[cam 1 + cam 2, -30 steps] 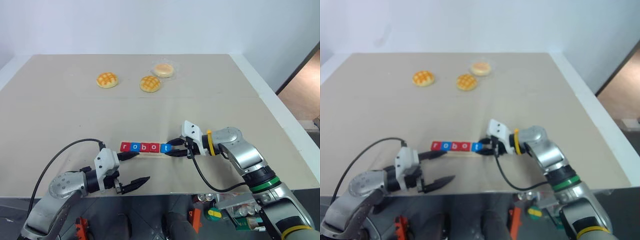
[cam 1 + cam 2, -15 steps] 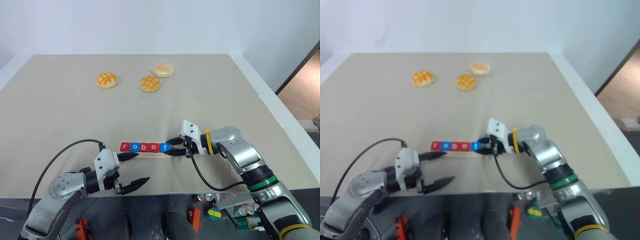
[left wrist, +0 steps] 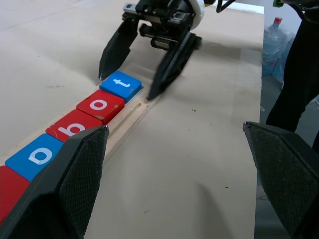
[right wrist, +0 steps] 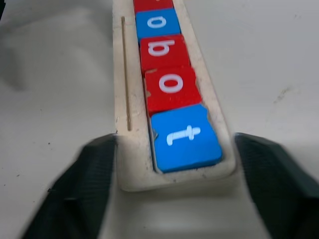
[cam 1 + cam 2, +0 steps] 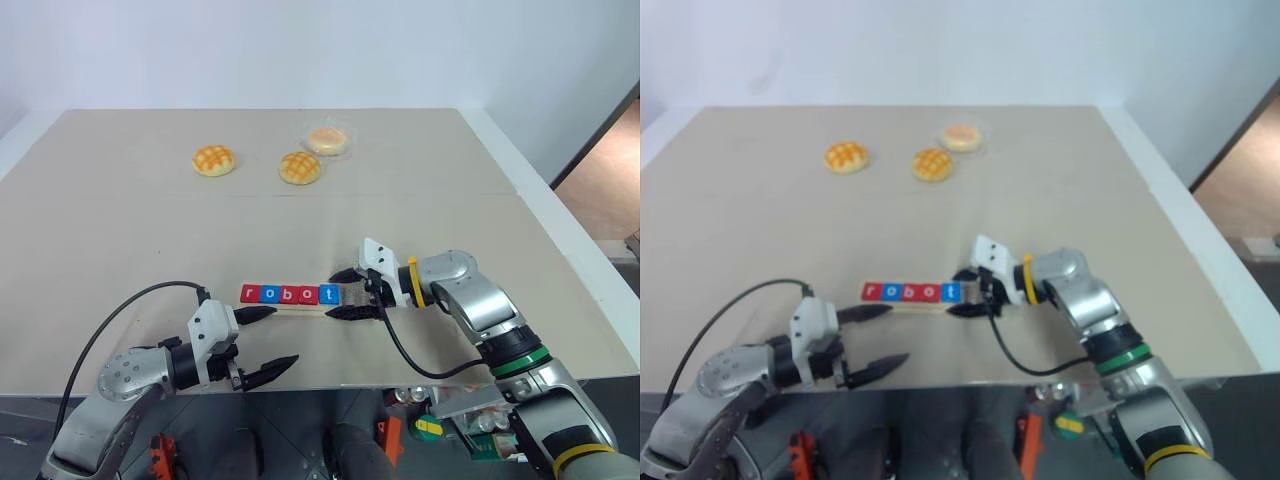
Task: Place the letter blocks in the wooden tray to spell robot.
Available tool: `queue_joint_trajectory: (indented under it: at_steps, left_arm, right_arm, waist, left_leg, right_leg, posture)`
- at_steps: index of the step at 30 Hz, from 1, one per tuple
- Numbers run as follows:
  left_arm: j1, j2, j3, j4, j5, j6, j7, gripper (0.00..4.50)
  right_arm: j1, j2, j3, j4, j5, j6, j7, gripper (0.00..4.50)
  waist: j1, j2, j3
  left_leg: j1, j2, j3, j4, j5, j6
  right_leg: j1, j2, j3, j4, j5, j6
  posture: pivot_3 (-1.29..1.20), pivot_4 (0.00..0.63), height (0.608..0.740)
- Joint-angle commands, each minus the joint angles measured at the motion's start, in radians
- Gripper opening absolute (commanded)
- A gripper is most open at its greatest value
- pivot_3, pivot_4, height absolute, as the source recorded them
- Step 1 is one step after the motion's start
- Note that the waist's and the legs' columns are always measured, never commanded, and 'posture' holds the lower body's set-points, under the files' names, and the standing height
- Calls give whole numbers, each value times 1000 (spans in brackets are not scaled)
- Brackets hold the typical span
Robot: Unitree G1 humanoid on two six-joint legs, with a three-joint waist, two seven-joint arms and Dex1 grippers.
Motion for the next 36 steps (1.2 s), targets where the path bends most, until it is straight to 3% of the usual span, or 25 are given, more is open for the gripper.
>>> queue_joint_trajectory:
  at_steps: [1,5,6,11,18,36]
  left_arm:
    - [-1,5,13,-34,-1,-22,2,4500]
    - [2,3,23,-28,11,-34,12,4500]
    - [3,1,29,-22,11,-40,15,4500]
    - [4,-9,37,-11,-5,-48,15,4500]
    - [-4,-16,28,-7,-2,-45,15,4500]
    - [1,-10,22,1,19,-58,9,4500]
  right_arm:
    - [-26,13,-59,-50,35,33,-24,4462]
    - [-19,35,-152,-73,76,104,-121,4462]
    - [-12,44,-179,-69,83,119,-157,4212]
    - [43,71,-240,-88,126,204,-240,2662]
    - [96,129,-238,-122,101,223,-369,164]
    - [193,103,-187,-244,111,207,-341,50]
  waist:
    - [0,0,0]
    - [0,0,0]
    - [0,0,0]
    - [0,0,0]
    - [-3,0,0]
    - [-1,0,0]
  left_leg:
    - [0,0,0,0,0,0]
    - [0,0,0,0,0,0]
    - [-1,0,0,0,0,0]
    - [-1,0,0,0,0,0]
    - [-1,0,0,0,0,0]
    - [-1,0,0,0,0,0]
  right_leg:
    - [0,0,0,0,0,0]
    - [0,0,0,0,0,0]
    - [0,0,0,0,0,0]
    - [0,0,0,0,0,0]
    - [-1,0,0,0,0,0]
    - [-1,0,0,0,0,1]
  posture:
    - [0,150,740]
    - [0,150,740]
    - [0,150,740]
    - [0,150,740]
    - [0,150,740]
    - [0,150,740]
